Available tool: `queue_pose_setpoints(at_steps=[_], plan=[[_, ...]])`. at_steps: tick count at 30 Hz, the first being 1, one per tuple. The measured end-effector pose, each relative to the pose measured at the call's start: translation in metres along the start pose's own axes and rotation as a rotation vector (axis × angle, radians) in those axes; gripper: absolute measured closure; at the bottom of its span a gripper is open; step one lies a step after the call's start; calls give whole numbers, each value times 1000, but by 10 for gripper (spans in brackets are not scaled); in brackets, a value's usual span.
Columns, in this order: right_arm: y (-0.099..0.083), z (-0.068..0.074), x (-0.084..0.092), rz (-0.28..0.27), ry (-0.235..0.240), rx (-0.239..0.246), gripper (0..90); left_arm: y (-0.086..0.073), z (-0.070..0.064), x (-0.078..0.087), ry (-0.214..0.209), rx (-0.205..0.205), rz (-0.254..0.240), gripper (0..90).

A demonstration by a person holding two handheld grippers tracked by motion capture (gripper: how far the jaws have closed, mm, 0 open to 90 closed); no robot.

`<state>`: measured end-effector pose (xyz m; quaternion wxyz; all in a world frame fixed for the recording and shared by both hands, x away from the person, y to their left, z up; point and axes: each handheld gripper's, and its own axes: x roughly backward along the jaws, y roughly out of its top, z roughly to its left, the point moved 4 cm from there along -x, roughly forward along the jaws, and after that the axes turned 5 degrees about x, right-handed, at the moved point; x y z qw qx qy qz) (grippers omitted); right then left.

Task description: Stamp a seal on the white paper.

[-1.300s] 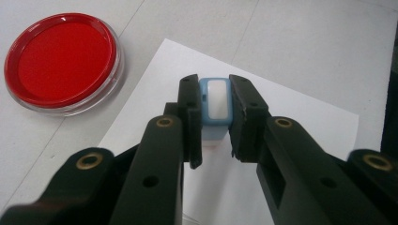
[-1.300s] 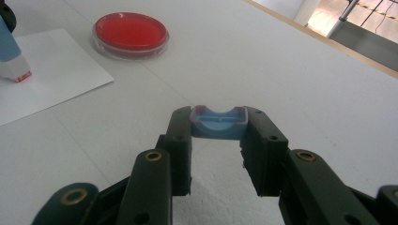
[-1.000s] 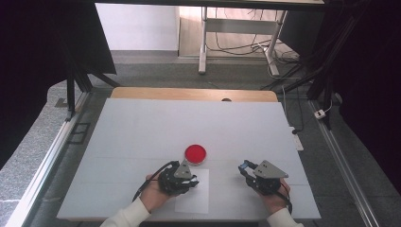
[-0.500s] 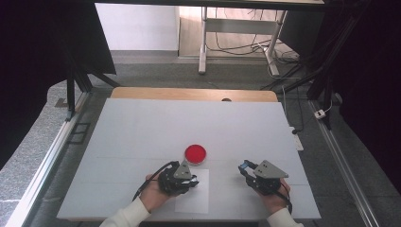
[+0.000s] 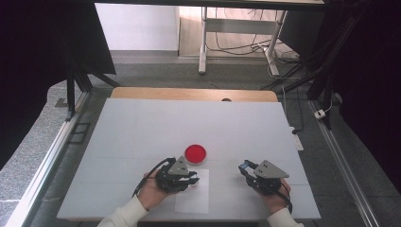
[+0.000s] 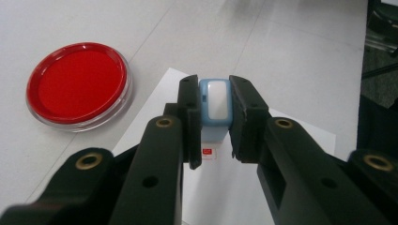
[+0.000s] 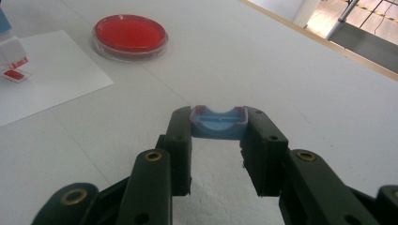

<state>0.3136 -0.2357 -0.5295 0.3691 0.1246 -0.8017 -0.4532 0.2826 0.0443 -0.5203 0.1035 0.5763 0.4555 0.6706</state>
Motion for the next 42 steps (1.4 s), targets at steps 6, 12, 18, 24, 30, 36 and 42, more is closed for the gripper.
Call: queue_pose_setpoints(at_steps=[6,12,18,24,30,36,42], plan=[[0,0,0,0,-1,0,646,2,3,5,-3,36,-39,757],[0,0,-1,2,0,0,646,5,7,13,4,60,-72,757],[0,1,-1,7,-1,2,646,9,9,20,11,67,-89,756],[0,1,-1,2,1,0,645,12,12,24,14,84,-111,756],[0,1,-2,2,2,2,646,18,16,29,7,112,-144,756],[0,2,-2,-1,2,1,645,24,19,35,12,128,-176,756],[0,3,-3,5,3,15,644,25,23,43,11,148,-203,756]])
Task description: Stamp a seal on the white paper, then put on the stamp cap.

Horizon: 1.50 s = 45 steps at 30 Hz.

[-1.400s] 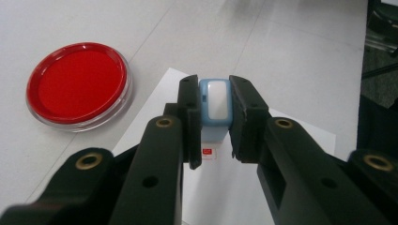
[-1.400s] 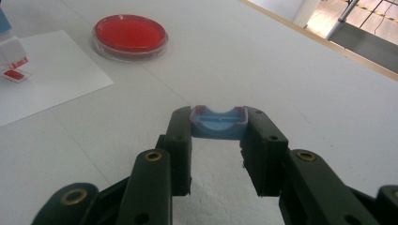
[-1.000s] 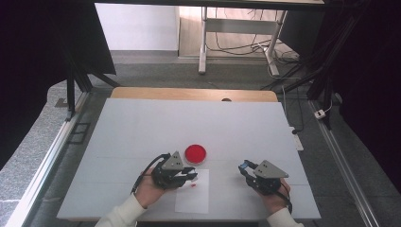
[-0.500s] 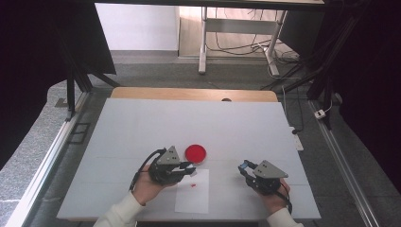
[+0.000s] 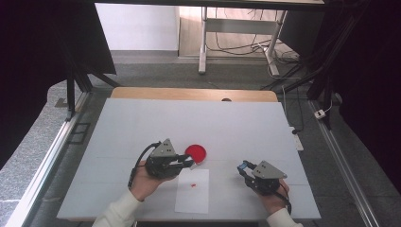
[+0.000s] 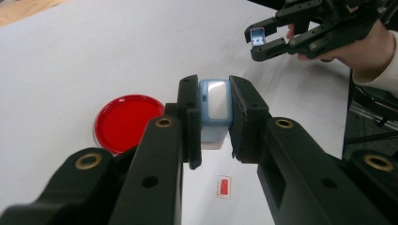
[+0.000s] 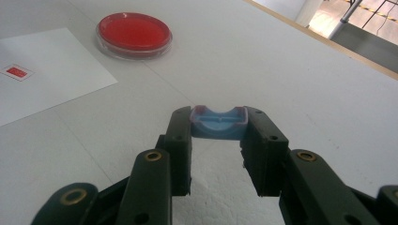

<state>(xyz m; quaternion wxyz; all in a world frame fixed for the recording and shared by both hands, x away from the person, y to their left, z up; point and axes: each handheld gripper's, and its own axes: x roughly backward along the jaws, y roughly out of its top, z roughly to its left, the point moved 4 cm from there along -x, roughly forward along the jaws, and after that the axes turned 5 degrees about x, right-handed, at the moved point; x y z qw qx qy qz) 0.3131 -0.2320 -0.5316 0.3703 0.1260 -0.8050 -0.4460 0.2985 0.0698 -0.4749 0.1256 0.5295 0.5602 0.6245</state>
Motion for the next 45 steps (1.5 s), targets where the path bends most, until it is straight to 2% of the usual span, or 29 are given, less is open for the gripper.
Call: queue_pose_setpoints(at_steps=[9,31,37,42,45], plan=[[0,0,0,-1,-1,-2,645,2,6,8,4,24,-25,755],[4,3,1,-16,6,-10,645,3,6,6,-1,32,-29,755],[9,7,1,-43,40,-33,644,2,6,6,10,32,-29,755],[16,17,0,-54,62,-9,644,3,5,5,7,30,-32,755],[16,19,-1,-52,66,-15,644,2,6,5,7,32,-31,755]])
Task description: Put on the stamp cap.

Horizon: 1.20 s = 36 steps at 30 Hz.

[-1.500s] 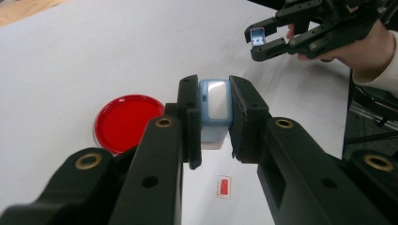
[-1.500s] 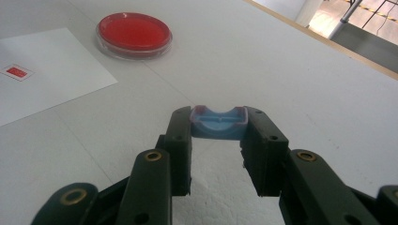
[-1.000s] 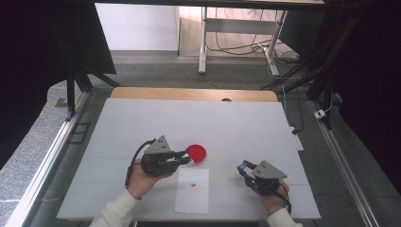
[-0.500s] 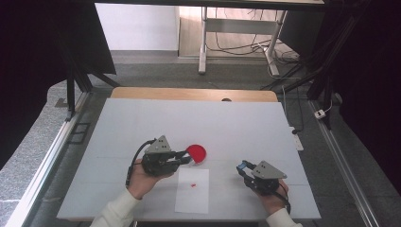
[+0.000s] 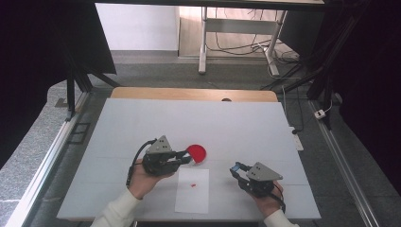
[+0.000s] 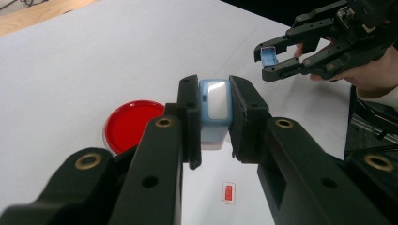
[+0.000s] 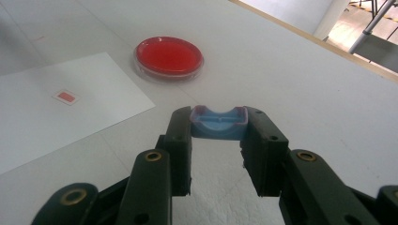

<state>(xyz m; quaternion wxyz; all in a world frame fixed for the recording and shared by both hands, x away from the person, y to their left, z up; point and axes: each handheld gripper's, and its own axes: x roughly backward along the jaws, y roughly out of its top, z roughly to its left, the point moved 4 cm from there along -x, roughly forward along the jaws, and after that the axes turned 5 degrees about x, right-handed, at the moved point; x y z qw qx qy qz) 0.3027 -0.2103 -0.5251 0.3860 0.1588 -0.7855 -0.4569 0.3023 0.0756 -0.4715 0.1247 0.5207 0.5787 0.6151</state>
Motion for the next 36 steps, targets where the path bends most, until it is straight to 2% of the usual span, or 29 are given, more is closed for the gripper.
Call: queue_pose_setpoints(at_steps=[17,21,25,36], plan=[[6,13,-9,-6,31,14,644,1,-2,-5,-13,2,-1,754],[7,14,-11,-14,43,0,644,1,-2,-5,-15,2,-2,754],[8,14,-11,-11,36,-4,644,1,-2,-5,-17,3,-2,754],[12,24,-17,-21,65,5,644,1,-5,-8,-18,-5,3,753]])
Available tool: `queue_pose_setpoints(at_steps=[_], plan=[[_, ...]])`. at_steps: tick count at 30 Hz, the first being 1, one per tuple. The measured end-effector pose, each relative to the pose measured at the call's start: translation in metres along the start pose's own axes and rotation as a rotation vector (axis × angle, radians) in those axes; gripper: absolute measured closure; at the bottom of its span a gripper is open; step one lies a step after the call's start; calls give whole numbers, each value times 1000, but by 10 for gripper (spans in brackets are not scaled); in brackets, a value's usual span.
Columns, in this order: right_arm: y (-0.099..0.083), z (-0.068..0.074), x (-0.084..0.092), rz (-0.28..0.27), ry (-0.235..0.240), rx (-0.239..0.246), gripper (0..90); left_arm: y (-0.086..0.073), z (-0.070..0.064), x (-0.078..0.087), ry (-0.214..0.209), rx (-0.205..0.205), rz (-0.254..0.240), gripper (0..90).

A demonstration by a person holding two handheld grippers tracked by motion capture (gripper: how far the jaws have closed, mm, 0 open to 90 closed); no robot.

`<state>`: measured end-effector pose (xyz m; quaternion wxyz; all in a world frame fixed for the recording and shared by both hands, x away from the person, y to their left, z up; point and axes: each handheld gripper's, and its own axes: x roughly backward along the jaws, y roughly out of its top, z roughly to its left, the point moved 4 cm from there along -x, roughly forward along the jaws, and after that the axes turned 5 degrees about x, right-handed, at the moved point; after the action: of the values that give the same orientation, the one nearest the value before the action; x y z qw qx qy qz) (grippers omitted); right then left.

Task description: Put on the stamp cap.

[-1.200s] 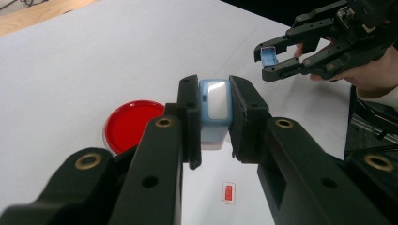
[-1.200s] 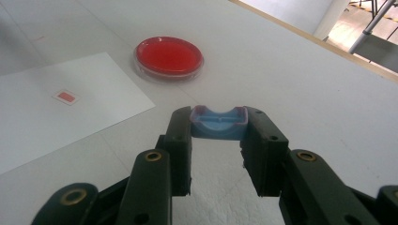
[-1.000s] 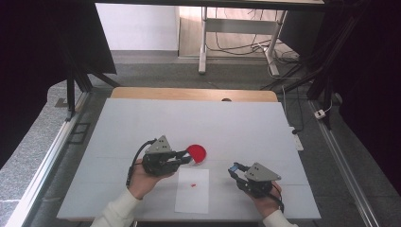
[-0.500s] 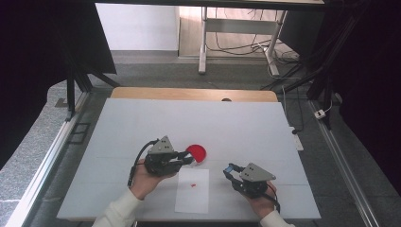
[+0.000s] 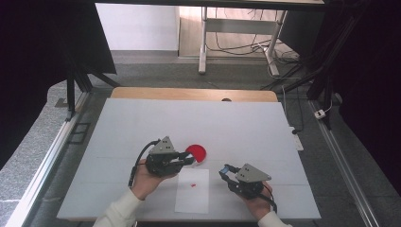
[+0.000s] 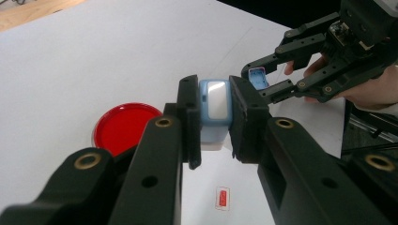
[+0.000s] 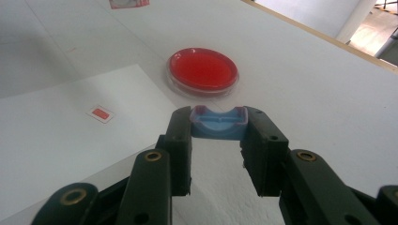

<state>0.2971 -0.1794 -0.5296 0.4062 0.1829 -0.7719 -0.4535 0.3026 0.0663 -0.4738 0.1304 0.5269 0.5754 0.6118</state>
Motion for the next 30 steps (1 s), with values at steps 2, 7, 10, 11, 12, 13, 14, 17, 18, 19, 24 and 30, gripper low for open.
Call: queue_pose_setpoints(at_steps=[2,7,10,11,12,13,14,17,18,19,24,30], plan=[[1,1,-1,-1,2,2,644,0,-1,0,-1,0,-1,753],[3,7,-5,3,2,9,644,1,0,0,1,0,-4,754],[5,9,-8,-7,13,7,644,1,0,0,1,1,-4,753],[5,10,-9,-6,18,9,644,1,0,0,1,0,-4,753],[5,11,-10,-5,20,11,644,1,0,0,1,0,-4,753],[6,12,-11,-7,16,13,644,1,-1,0,1,-1,-4,753],[6,13,-12,-8,19,18,644,1,-1,0,0,-4,-1,753],[6,16,-14,-6,23,21,644,1,-2,0,-3,-5,-2,753],[7,16,-14,-7,24,21,643,1,-2,-1,-3,-5,-2,752],[7,17,-15,-6,23,22,644,1,-2,-1,-3,-5,-2,752],[8,19,-17,-11,25,23,644,1,-2,-1,-2,-3,-4,752],[11,21,-20,-15,23,23,643,1,-3,-2,-4,-6,-3,752]])
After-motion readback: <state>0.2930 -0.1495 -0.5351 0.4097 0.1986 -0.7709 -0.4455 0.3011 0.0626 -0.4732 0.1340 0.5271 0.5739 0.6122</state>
